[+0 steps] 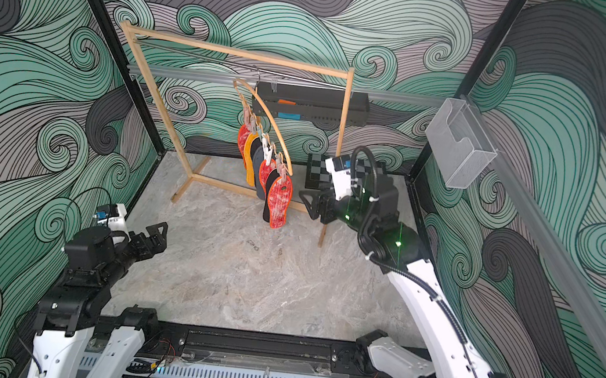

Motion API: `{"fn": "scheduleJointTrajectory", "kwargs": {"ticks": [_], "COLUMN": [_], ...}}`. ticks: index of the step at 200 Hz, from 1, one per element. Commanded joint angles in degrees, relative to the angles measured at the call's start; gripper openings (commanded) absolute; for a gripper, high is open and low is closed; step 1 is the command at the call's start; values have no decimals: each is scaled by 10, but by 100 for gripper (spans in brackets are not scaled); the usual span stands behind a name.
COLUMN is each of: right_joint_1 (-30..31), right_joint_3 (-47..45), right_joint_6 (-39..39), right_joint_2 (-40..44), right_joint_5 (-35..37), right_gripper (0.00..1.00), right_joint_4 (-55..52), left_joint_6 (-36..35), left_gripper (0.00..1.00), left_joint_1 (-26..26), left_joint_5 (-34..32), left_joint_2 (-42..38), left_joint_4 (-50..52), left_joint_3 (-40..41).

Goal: Take the shoe insoles off the hanger
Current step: Adjust the hanger on the clothesline, then adjust the clothesline at the center of the board.

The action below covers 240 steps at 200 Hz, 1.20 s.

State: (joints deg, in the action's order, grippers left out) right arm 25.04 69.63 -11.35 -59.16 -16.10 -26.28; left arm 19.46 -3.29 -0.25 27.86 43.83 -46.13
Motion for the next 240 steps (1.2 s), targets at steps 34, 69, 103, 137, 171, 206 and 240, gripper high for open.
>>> {"fn": "scheduleJointTrajectory", "kwargs": {"ticks": [34,69,103,137,171,206,240], "right_joint_1": [-2,-3,-1,-1,-1,-1,-1], "right_joint_3": [-239,-330,-353,-348,-361,-355,-351], "right_joint_6": [-8,-26,-36,-39,-49,-52,-52], "right_joint_2": [147,215,242,242,248,225,220], "right_joint_5": [35,32,23,0,-17,-32,-40], "right_gripper": [71,70,69,69,68,68,68], "right_joint_4": [42,52,61,55,63,62,62], "left_joint_6": [-10,-18,-87,-140,-156,-166,-169], "left_gripper": [96,91,82,61,51,56,56], "left_joint_1": [-26,-92,-109,-136,-160,-163,-165], "left_joint_5": [2,43,38,93,132,183,178], "left_joint_2": [259,423,612,798,912,901,950], "left_joint_4": [-80,-193,-164,-127,-90,-149,-89], "left_joint_3": [-103,-134,-233,-337,-424,-406,-478]}}
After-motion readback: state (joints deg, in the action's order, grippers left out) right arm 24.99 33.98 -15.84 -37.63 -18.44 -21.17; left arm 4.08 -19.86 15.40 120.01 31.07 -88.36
